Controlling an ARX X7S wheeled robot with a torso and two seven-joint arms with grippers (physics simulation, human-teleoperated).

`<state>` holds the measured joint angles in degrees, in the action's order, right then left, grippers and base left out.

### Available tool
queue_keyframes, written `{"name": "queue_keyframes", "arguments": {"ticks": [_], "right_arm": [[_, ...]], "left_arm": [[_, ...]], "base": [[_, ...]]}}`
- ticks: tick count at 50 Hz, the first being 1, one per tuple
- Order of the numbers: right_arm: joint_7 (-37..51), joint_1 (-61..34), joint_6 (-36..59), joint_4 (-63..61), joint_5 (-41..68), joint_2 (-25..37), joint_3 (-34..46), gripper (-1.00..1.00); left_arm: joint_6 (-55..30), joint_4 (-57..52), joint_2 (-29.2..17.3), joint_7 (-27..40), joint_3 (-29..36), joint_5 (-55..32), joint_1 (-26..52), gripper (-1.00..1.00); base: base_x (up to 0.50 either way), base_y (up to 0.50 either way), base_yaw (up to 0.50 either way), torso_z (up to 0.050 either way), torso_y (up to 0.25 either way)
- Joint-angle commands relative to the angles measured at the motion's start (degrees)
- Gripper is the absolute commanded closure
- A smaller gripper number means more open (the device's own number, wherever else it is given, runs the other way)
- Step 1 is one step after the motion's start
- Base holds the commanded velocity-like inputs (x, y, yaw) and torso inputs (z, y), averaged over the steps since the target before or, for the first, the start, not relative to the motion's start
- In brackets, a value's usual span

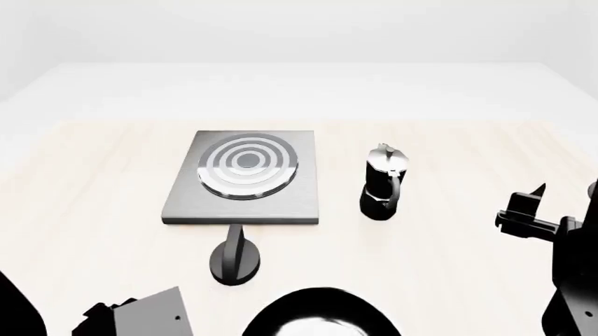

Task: Turn on the stove and put the frying pan on it.

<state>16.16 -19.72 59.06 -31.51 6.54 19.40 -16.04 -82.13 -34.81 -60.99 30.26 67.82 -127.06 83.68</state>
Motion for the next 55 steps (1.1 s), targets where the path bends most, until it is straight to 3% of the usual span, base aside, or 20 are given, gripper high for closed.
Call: {"name": "queue_keyframes", "arguments": {"ticks": [1, 25, 55], "right_arm": [[0.09, 0.20, -0.13, 0.01, 0.16, 0.02, -0.03, -1.00], [0.44, 0.21, -0.61, 0.38, 0.33, 0.00, 0.54, -1.00], [0.73, 1.20, -2.12, 1.49, 0.50, -0.10, 0.74, -1.00]], "left_arm": [[-0.89, 1.69, -1.11, 4.05, 3.00, -2.59, 3.75, -1.00], [-3.22, 3.47, -0.40, 1.19, 3.87, 3.20, 1.76, -1.00], [-6.32, 6.10, 1.58, -8.40, 6.66, 16.32, 2.03, -1.00]], "base": [[0.00, 0.00, 0.00, 0.000, 0.000], [0.00, 0.00, 0.00, 0.000, 0.000], [0.00, 0.00, 0.00, 0.000, 0.000]]}}
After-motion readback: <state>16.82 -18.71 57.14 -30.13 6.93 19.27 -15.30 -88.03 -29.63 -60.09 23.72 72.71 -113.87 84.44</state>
